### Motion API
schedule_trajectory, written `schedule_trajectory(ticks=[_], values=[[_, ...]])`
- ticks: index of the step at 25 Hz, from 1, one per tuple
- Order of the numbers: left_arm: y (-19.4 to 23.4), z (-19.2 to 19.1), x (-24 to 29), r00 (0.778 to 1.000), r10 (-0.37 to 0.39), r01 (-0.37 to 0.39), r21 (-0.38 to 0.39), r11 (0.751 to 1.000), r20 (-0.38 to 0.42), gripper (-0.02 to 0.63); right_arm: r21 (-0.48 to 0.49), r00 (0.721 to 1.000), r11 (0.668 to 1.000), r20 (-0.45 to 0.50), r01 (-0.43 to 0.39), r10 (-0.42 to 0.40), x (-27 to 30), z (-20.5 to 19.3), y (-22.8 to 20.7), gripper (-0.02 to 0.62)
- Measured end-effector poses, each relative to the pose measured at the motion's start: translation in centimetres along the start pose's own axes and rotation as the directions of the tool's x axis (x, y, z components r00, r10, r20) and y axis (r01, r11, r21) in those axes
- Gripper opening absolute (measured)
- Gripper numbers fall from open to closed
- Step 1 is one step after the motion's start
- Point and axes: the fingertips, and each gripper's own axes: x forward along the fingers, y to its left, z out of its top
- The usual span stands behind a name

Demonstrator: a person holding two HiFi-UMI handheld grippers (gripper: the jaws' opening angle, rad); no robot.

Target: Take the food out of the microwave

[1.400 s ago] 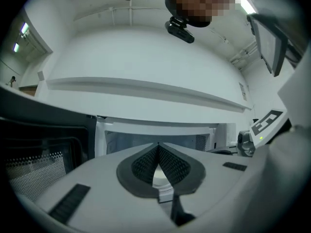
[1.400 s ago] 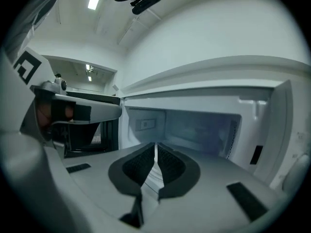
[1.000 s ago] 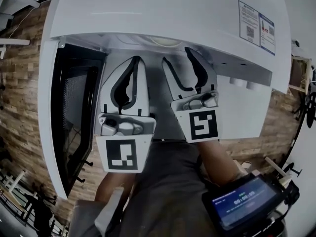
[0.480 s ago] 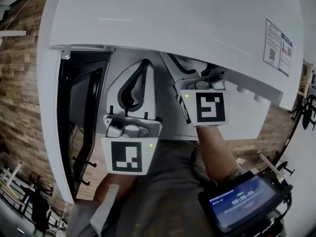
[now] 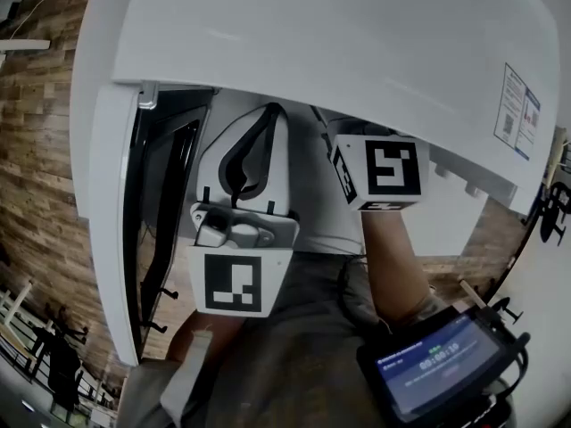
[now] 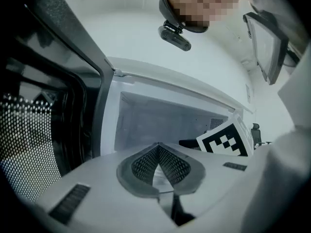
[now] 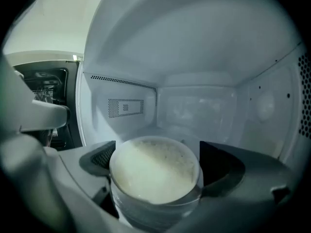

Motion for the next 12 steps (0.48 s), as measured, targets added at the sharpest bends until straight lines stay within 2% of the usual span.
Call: schedule_trajectory(ticks=[6, 12], values=[[0.12, -0.08, -0.36, 1.0, 0.009, -0.009, -0.001, 1.0, -0.005, 0.006, -0.058, 0.999, 0.998, -0.042, -0.008, 0.006, 0.28, -0.64, -0.02, 0.526], [-0.51, 0.06, -1.03, 1.0, 0.014, -0.014, 0.005, 1.0, -0.001, 0.006, -0.051, 0.998, 0.998, -0.045, -0.038, 0.035, -0.58, -0.87, 0.82, 0.526]])
